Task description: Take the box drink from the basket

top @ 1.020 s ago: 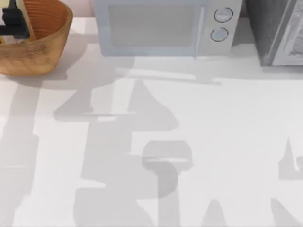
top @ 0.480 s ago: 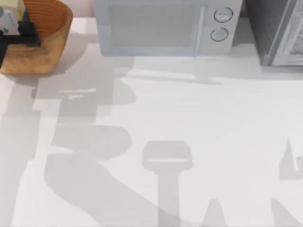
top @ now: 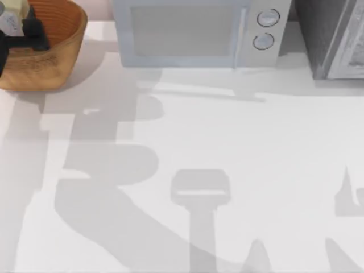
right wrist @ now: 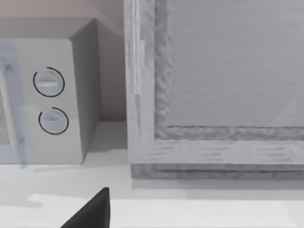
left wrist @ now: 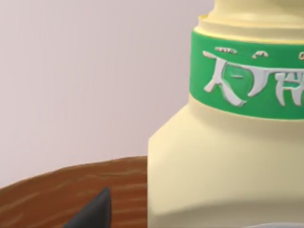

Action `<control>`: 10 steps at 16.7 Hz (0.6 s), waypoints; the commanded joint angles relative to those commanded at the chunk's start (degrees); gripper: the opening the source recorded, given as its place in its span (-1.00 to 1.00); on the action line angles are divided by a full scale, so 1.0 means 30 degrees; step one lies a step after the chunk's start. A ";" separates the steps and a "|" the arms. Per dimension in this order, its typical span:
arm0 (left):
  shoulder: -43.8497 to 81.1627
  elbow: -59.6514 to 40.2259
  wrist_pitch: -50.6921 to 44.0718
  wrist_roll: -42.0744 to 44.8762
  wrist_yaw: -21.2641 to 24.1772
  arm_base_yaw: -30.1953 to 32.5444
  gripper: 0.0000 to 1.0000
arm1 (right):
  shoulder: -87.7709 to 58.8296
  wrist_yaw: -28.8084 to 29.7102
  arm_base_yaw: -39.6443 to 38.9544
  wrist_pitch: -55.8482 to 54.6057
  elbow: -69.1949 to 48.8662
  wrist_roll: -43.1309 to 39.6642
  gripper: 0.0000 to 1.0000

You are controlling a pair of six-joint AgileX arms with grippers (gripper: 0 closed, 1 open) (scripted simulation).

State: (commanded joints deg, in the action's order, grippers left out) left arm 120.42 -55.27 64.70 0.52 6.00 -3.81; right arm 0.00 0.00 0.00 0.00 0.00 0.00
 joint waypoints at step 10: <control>0.2028 -0.3584 -0.1539 -0.0025 -0.0097 0.0125 1.00 | 0.0000 0.0000 0.0000 0.0000 0.0000 0.0000 1.00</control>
State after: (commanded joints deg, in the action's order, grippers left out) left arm 126.51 -66.02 60.08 0.45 5.71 -3.44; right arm 0.00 0.00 0.00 0.00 0.00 0.00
